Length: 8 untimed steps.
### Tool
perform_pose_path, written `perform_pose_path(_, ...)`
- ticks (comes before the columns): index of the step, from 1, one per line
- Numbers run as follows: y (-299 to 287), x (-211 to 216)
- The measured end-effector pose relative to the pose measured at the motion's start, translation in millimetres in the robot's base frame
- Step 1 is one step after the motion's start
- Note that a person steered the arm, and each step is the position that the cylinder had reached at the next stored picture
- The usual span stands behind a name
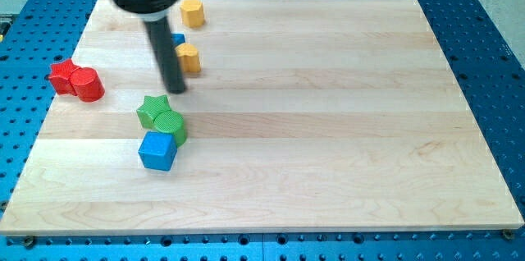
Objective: Push the triangle below the blue cube
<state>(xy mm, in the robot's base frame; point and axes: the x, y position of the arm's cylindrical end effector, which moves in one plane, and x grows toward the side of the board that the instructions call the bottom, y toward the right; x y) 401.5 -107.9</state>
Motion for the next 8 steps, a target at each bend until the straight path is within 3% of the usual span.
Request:
perform_pose_path(1, 54, -43)
perform_pose_path(2, 31, -120)
perform_pose_path(3, -22, -126)
perform_pose_path(5, -36, -25)
perform_pose_path(6, -27, -22)
perform_pose_path(7, 21, -9)
perform_pose_path(8, 19, -2)
